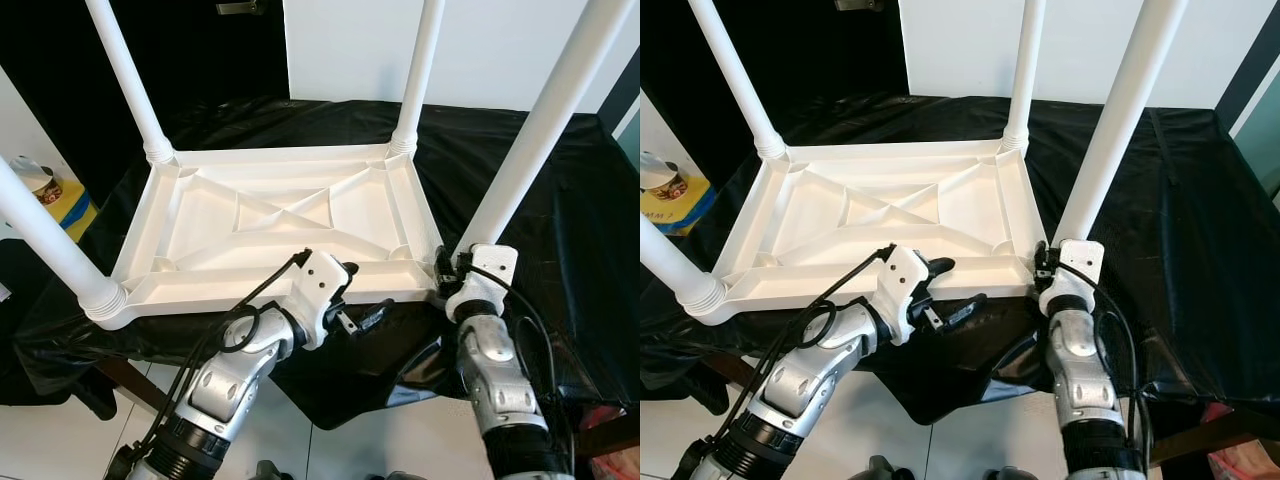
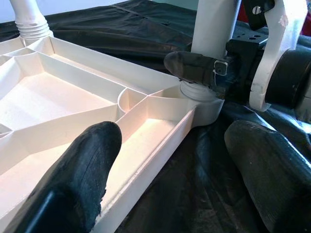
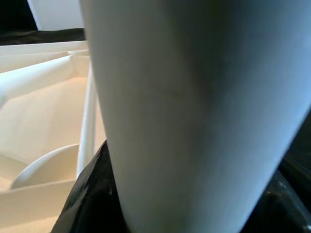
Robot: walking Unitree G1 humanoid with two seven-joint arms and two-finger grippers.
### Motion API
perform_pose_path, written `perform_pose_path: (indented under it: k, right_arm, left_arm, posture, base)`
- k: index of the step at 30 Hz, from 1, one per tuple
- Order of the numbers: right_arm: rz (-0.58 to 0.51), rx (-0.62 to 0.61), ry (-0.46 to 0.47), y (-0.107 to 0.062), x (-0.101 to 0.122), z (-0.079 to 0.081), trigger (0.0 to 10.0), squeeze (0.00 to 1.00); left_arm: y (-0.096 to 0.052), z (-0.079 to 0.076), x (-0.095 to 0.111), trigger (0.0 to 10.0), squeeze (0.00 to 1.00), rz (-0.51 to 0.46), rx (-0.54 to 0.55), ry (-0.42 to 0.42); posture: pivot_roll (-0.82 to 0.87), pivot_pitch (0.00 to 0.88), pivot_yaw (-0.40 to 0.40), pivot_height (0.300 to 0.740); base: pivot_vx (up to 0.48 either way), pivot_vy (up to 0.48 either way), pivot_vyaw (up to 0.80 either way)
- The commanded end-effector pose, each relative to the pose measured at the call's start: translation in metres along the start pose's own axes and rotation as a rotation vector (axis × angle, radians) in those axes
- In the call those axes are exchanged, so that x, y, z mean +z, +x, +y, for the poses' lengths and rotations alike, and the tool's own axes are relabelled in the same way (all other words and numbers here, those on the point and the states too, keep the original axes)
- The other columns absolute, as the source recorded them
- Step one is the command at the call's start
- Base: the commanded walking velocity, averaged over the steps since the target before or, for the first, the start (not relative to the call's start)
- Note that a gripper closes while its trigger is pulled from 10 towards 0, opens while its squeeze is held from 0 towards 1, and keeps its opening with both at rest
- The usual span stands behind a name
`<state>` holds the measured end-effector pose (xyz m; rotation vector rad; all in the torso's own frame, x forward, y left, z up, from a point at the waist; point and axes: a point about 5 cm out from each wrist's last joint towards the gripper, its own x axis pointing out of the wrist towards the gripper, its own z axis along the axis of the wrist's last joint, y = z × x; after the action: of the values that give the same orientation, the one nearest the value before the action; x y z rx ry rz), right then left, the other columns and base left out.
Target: Building children table
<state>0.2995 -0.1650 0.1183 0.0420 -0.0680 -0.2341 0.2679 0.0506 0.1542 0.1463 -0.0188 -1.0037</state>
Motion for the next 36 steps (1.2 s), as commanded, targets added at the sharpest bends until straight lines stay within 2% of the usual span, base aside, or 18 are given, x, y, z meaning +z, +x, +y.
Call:
perform_pose_path:
  k: [1,3,10,19,20,21,22,29,30,32,33,36]
  right_arm:
    - [0.114,-0.053,-0.010,-0.009,-0.022,-0.007,10.0,0.00]
    - [0.104,-0.034,0.009,-0.010,-0.020,0.000,10.0,0.00]
    - [0.073,-0.001,0.017,-0.014,-0.015,0.007,10.0,0.00]
    - [0.055,-0.012,0.008,-0.014,-0.011,0.007,10.0,0.00]
    - [0.044,0.000,0.011,-0.014,-0.009,0.007,10.0,0.86]
    - [0.036,0.010,0.015,-0.014,-0.007,0.008,10.0,0.86]
    - [0.021,0.022,0.019,-0.014,-0.005,0.008,10.0,1.00]
    - [-0.053,0.119,0.029,-0.015,0.008,0.007,10.0,1.00]
    - [-0.059,0.134,0.029,-0.015,0.009,0.006,10.0,0.87]
    - [-0.065,0.153,0.031,-0.015,0.010,0.004,10.0,0.87]
    - [-0.068,0.164,0.031,-0.015,0.011,0.002,10.0,0.00]
    - [-0.073,0.194,0.031,-0.014,0.013,-0.001,10.0,0.00]
  left_arm:
    - [0.000,-0.004,0.001,10.0,0.00,-0.001,-0.059,0.002]
    - [-0.001,-0.004,0.001,10.0,0.00,0.000,-0.060,0.001]
    - [-0.002,-0.003,0.002,10.0,0.00,-0.001,-0.058,0.002]
    - [-0.002,-0.003,0.003,10.0,0.00,-0.003,-0.056,0.000]
    - [-0.002,-0.003,0.002,10.0,0.00,-0.003,-0.055,-0.001]
    - [-0.002,-0.003,0.002,10.0,0.00,-0.002,-0.054,-0.001]
    - [-0.002,-0.003,0.003,10.0,0.00,-0.003,-0.054,-0.001]
    - [-0.003,-0.004,0.003,10.0,0.00,-0.002,-0.054,-0.005]
    - [-0.003,-0.004,0.003,10.0,0.00,-0.002,-0.054,-0.006]
    - [-0.003,-0.004,0.002,10.0,0.00,-0.002,-0.054,-0.007]
    - [-0.003,-0.004,0.002,10.0,0.00,-0.002,-0.054,-0.007]
    - [-0.004,-0.004,0.002,10.0,0.00,-0.001,-0.054,-0.008]
  posture:
    - [-0.12,0.060,-0.002,0.740]
    - [-0.11,0.060,0.001,0.740]
    - [-0.11,0.061,0.004,0.740]
    - [-0.12,0.066,0.004,0.740]
    - [-0.11,0.068,0.004,0.740]
    - [-0.11,0.068,0.004,0.740]
    - [-0.11,0.071,0.004,0.740]
    - [-0.12,0.082,0.007,0.740]
    - [-0.12,0.082,0.007,0.740]
    - [-0.12,0.083,0.007,0.740]
    - [-0.12,0.083,0.007,0.740]
    - [-0.12,0.087,0.008,0.740]
  base:
    - [0.000,0.000,0.00]
    - [0.000,0.000,0.00]
    - [0.000,0.000,0.00]
    - [0.000,0.000,0.00]
    - [0.000,0.000,0.00]
    - [0.000,0.000,0.00]
    - [0.000,0.000,0.00]
    - [0.000,0.000,0.00]
    - [0.000,0.000,0.00]
    - [0.000,0.000,0.00]
    - [0.000,0.000,0.00]
    - [0.000,0.000,0.00]
